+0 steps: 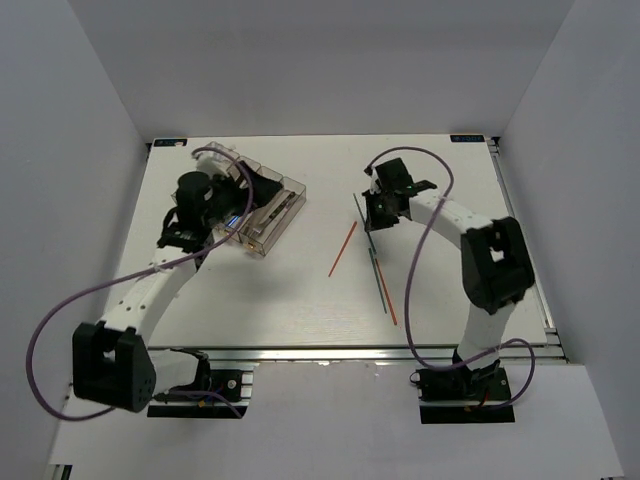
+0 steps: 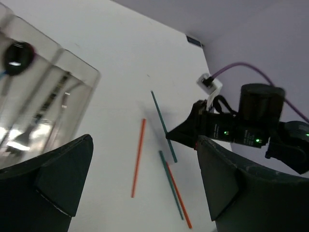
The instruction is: Sort the eating utensils into containers
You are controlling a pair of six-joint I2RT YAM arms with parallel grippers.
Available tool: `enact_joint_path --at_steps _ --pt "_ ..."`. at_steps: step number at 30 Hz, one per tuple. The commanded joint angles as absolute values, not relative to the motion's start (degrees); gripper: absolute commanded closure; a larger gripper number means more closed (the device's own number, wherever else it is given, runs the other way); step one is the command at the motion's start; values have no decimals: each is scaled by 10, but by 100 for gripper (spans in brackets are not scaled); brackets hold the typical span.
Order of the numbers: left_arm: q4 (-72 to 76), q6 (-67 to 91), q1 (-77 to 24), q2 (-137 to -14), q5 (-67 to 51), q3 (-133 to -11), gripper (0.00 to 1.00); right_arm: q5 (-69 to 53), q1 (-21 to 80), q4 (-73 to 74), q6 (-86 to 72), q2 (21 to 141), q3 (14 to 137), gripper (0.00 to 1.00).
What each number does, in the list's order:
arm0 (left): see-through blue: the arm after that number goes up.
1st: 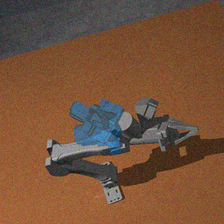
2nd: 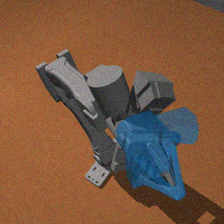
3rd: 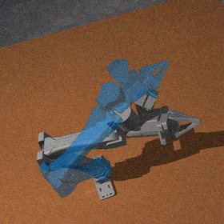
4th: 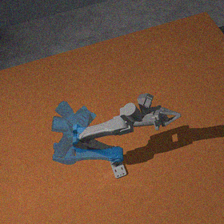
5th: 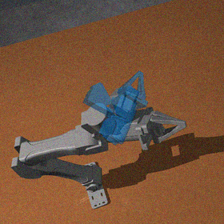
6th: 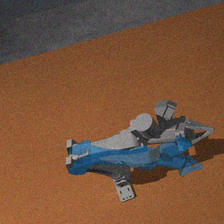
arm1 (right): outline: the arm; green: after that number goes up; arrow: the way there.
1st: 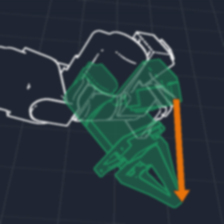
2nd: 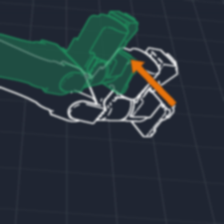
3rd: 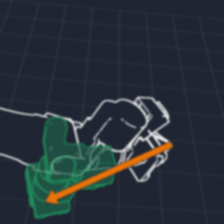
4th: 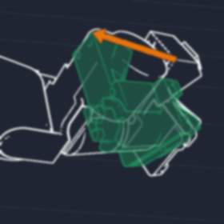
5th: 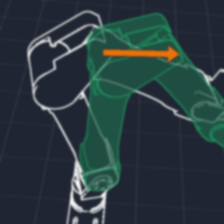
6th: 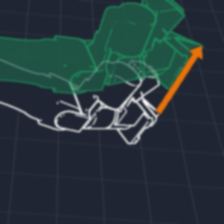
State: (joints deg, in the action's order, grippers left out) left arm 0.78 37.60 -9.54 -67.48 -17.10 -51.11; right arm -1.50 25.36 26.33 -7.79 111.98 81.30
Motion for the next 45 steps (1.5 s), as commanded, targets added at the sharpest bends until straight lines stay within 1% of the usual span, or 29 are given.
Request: enact_joint_path --at_steps 1,2,4,6,8,9,14,17,19,23,25,26,27,29,30,31,32,33,34,35,36,37,38,39,40,41,44,45 --pt "106 424 -166 -727 -233 -539 3 -170 270 141 -186 975 752 100" --pt "119 427 -177 -737 -224 -542 3 -167 272 114 -198 958 738 100" --pt "135 438 -201 -764 -221 -542 3 -205 273 68 -229 912 705 100" --pt "147 443 -213 -780 -218 -546 3 -301 274 38 -245 896 691 100" --pt "156 447 -221 -799 -214 -547 3 -391 275 -6 -297 884 666 100" --pt "160 449 -224 -803 -215 -547 3 -404 279 -56 -314 870 657 100" --pt "206 474 -226 -814 -232 -547 4 -413 298 -54 -333 857 664 100" --pt "233 488 -226 -818 -250 -546 7 -395 301 -41 -332 856 673 100" --pt "250 497 -226 -819 -256 -538 7 -403 301 -48 -337 858 676 100" --pt "261 501 -226 -826 -257 -531 14 -407 331 -40 -336 872 691 100" --pt "279 511 -226 -835 -267 -532 46 -414 340 -41 -334 878 698 100" --pt "280 513 -226 -837 -269 -533 64 -412 344 -56 -338 879 696 100" --pt "276 512 -226 -842 -270 -537 100 -409 345 -64 -343 880 693 100" --pt "244 493 -226 -847 -272 -555 100 -390 345 -69 -348 882 695 100" --pt "235 485 -226 -847 -272 -561 100 -385 345 -70 -348 884 696 89" --pt "192 452 -226 -846 -272 -568 100 -376 343 -70 -341 885 700 20" --pt "139 415 -224 -846 -260 -609 100 -364 332 -62 -332 885 705 11" --pt "63 361 -222 -847 -180 -645 100 -346 322 -10 -319 879 708 11" --pt "-65 251 -221 -858 -115 -684 100 -313 308 -1 -303 869 705 11" --pt "-103 201 -221 -867 -44 -746 100 -297 273 -1 -304 830 661 11" --pt "-132 146 -219 -879 105 -771 100 -285 257 -12 -308 803 629 11" --pt "-146 34 -217 -892 170 -792 100 -264 240 -19 -311 777 598 11" --pt "-137 -14 -203 -920 231 -814 100 -252 219 -21 -305 730 553 11" --pt "-122 -63 -189 -935 292 -824 100 -242 214 -15 -296 710 539 11" --pt "-107 -145 -172 -948 284 -837 100 -237 211 -1 -284 696 530 11" --pt "-104 -182 -139 -976 271 -853 100 -237 208 23 -260 673 524 11" --pt "-62 -290 -96 -1025 259 -919 100 -236 208 70 -222 633 494 11" --pt "-45 -290 -88 -1035 244 -923 100 -236 208 78 -216 622 487 11"
